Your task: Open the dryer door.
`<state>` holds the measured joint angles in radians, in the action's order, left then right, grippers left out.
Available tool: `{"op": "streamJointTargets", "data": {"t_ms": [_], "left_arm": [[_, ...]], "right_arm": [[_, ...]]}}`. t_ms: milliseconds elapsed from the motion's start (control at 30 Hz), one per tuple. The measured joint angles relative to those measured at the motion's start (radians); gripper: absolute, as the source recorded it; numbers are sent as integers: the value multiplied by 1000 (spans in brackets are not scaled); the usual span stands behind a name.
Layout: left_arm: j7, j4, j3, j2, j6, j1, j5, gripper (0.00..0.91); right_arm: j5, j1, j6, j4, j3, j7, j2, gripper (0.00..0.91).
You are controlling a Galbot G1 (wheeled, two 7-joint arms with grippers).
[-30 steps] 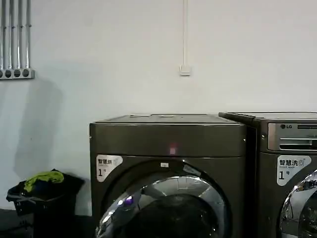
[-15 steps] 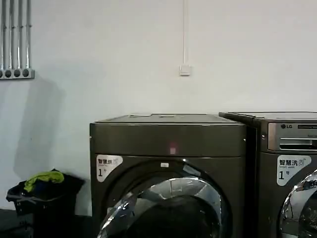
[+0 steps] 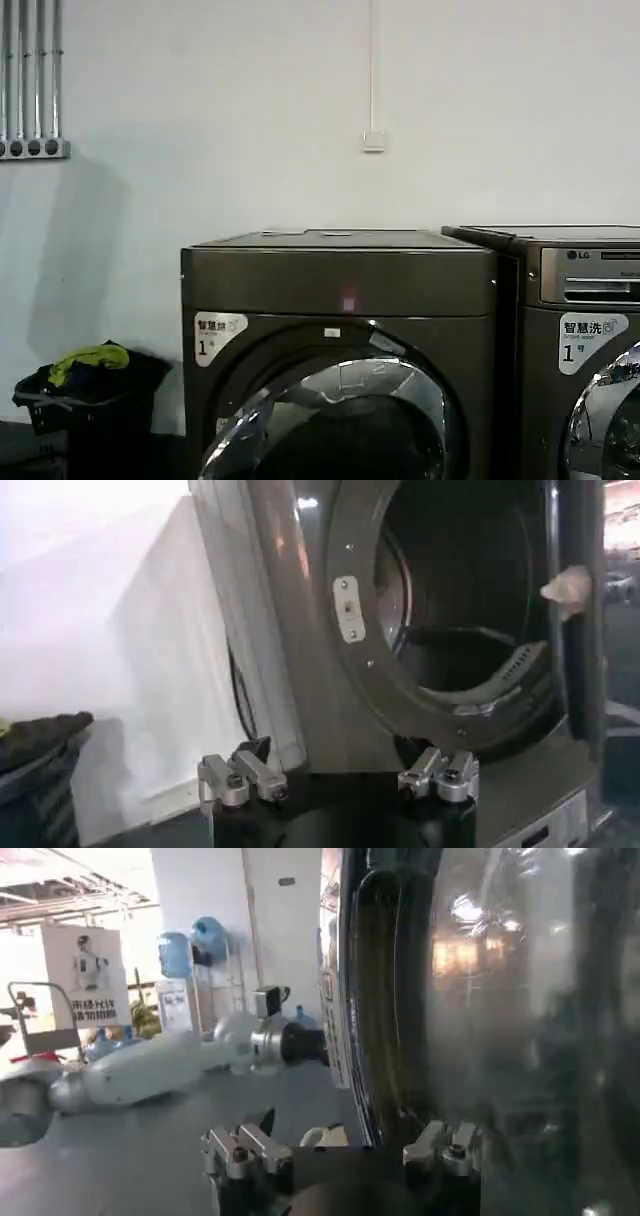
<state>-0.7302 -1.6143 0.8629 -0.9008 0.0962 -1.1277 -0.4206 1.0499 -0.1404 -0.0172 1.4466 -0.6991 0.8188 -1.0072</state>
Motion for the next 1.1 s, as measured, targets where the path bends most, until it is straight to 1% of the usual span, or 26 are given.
{"op": "streamJointTargets", "data": {"t_ms": [367,633,700,800,933,1100], "left_arm": [[-6,109,-156,69,-19,133,-44,907],[-20,189,-295,101,-61,260,-96,907],[-20,209,-334,97,-66,298,-99,907],[-19,229,-390,87,-66,347,-99,907],[-18,250,-455,69,-66,398,-95,907],[-18,268,-514,49,-67,442,-90,907]], "right_arm": [[17,19,11,16,-19,21,26,907],[30,34,13,33,-18,31,65,907],[32,33,8,38,-9,31,78,907],[44,21,-17,47,3,23,99,907],[54,0,-35,66,27,15,130,907],[58,-48,-43,104,72,14,183,907]]}}
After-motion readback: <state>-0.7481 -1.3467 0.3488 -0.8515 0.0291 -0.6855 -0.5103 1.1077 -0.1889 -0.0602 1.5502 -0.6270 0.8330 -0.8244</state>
